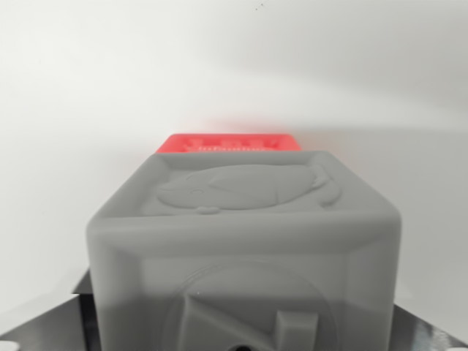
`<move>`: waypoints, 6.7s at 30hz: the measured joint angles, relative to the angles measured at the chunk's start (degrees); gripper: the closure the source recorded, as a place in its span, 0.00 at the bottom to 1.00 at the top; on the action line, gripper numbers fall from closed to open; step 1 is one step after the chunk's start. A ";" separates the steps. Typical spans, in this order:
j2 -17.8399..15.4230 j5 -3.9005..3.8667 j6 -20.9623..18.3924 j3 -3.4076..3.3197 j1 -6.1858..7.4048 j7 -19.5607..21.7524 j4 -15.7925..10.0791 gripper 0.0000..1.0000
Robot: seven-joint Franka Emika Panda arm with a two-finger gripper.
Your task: Destack cube
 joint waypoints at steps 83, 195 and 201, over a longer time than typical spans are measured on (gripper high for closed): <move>-14.69 -1.57 -13.58 -0.42 1.51 2.98 -1.06 1.00; -14.00 -2.44 -3.94 2.96 21.51 32.66 -9.96 1.00; -13.59 -2.46 -3.47 3.09 22.80 34.42 -9.96 1.00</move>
